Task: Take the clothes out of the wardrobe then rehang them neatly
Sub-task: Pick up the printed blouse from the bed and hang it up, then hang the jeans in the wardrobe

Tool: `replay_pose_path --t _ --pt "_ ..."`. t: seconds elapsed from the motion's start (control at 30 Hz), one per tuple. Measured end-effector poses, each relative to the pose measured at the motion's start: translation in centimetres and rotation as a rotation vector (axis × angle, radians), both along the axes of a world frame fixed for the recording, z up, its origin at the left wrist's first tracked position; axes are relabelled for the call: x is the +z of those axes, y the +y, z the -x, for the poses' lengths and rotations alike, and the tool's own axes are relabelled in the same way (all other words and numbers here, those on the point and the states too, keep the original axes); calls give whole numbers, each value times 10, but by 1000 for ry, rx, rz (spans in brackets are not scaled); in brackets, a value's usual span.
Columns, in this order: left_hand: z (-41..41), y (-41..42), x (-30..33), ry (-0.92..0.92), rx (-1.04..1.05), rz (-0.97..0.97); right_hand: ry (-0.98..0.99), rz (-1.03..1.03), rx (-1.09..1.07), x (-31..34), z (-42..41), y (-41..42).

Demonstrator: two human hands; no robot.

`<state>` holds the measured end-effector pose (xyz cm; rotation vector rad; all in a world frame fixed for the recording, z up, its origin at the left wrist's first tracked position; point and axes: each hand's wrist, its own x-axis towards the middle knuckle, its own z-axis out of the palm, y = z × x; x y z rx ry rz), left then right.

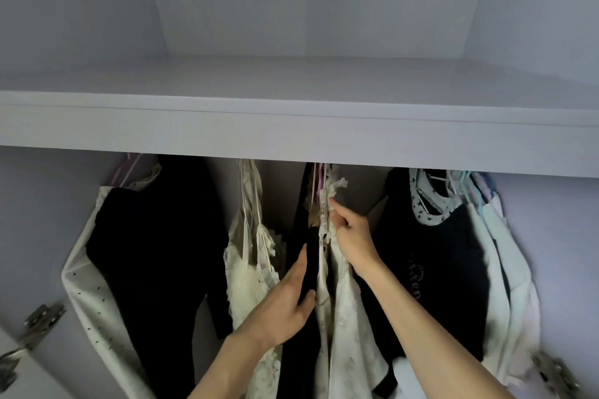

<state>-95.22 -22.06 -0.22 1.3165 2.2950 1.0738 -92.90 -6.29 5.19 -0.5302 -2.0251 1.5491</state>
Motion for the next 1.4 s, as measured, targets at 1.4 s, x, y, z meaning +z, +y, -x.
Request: replay_pose_path --t 1.4 --pt "-409 -429 -66 170 1514 542 314 -1249 1208 -98 -213 -412"
